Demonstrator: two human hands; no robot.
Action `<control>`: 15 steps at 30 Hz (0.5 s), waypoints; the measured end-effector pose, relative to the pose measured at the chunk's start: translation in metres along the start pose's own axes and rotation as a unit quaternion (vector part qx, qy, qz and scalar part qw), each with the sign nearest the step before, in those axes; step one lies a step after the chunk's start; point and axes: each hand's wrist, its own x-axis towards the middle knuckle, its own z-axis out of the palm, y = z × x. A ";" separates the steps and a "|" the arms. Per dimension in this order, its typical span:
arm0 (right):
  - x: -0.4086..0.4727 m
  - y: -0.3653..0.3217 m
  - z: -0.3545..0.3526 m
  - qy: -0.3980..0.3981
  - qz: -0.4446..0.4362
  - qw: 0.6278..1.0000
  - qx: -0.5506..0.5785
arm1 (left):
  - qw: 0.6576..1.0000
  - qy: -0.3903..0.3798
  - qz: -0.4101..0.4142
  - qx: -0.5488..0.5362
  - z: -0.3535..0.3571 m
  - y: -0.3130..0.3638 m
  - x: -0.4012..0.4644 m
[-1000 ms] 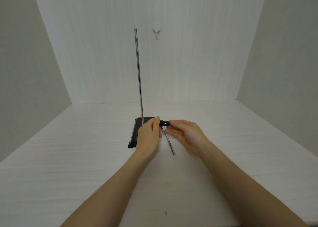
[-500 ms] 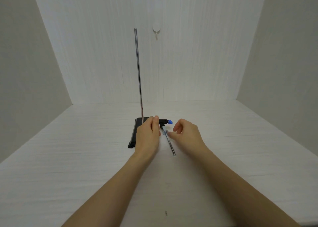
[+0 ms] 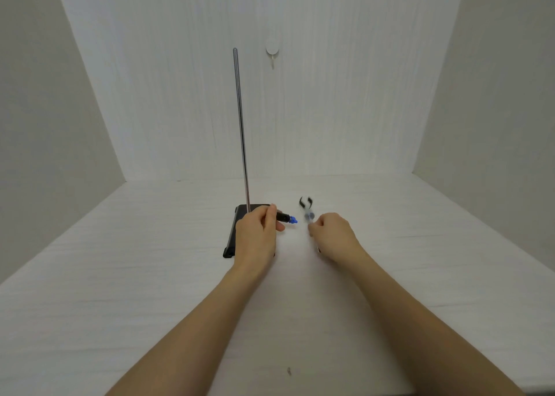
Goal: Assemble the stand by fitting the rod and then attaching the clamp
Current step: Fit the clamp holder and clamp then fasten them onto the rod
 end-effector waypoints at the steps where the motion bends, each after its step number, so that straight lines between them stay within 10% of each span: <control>1: 0.001 0.000 -0.002 0.008 0.005 0.997 0.074 | 1.000 -0.002 -0.008 -0.014 0.000 0.000 0.000; 6: -0.002 -0.007 -0.009 0.032 -0.010 0.901 0.433 | 0.998 -0.022 -0.027 -0.049 -0.001 0.002 0.000; 15: -0.004 -0.009 -0.007 0.040 -0.088 0.880 0.465 | 0.996 -0.050 -0.045 -0.052 -0.001 0.010 -0.004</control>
